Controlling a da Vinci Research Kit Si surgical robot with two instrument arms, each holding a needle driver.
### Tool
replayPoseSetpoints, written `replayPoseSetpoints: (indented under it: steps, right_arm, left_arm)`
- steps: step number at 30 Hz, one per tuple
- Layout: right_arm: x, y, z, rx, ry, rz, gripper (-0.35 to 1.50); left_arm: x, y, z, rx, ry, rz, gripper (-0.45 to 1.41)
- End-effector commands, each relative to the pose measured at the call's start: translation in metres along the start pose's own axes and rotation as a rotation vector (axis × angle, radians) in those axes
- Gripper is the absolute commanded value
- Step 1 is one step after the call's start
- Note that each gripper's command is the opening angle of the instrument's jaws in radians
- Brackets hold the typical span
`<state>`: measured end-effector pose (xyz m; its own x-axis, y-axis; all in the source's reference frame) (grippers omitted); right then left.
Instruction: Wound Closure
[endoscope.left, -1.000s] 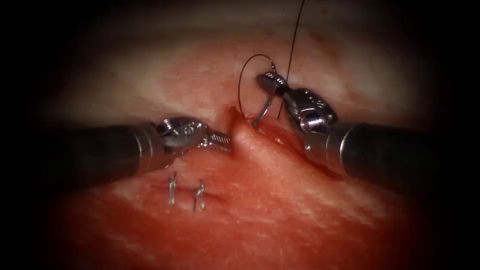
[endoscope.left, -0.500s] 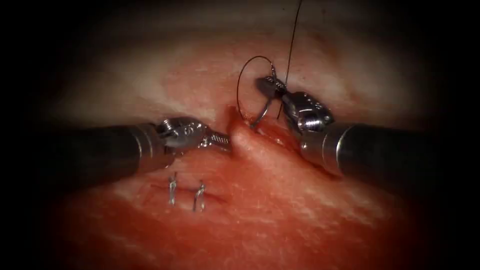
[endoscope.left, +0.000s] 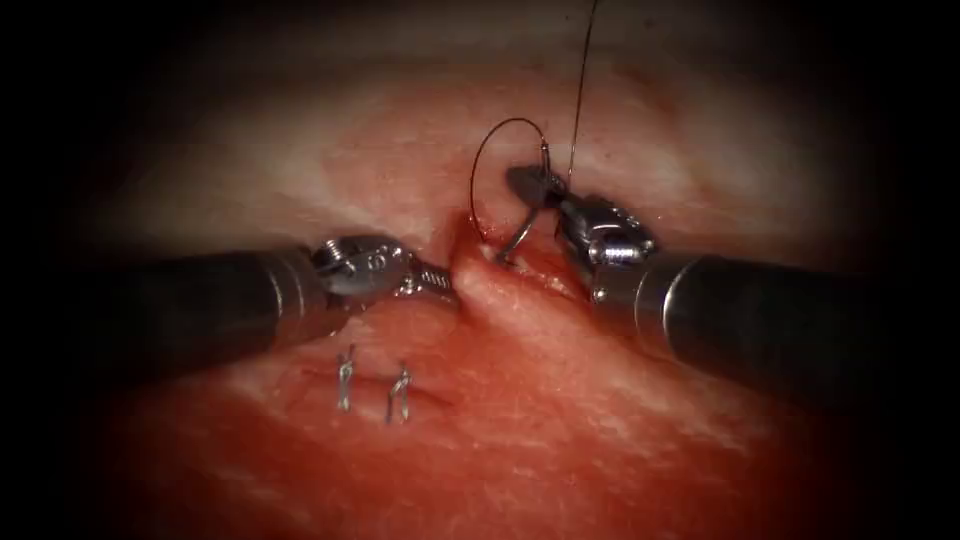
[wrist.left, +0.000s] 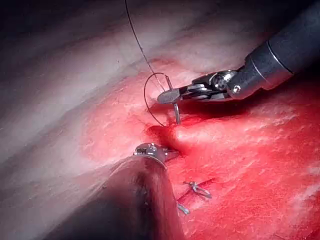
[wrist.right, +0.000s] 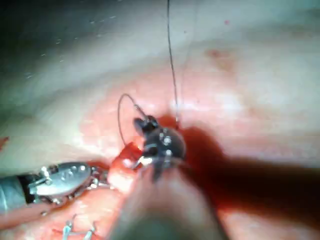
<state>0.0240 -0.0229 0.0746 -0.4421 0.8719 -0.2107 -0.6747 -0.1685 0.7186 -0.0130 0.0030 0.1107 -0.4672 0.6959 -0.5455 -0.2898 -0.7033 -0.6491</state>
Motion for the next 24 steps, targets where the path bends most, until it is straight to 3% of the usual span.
replayPoseSetpoints:
  steps: [1, 24]
  right_arm:
    - [-0.0003, -0.0003, 0.0009, 0.008, -0.007, 0.015, -0.35]
    - [-0.0028, -0.0011, 0.0011, 0.038, -0.128, 0.333, -0.35]
  left_arm:
    - [-0.0002, -0.0001, 0.0009, -0.002, 0.0, -0.001, -0.16]
    - [-0.0004, -0.0002, 0.0006, -0.005, 0.0, 0.001, -0.18]
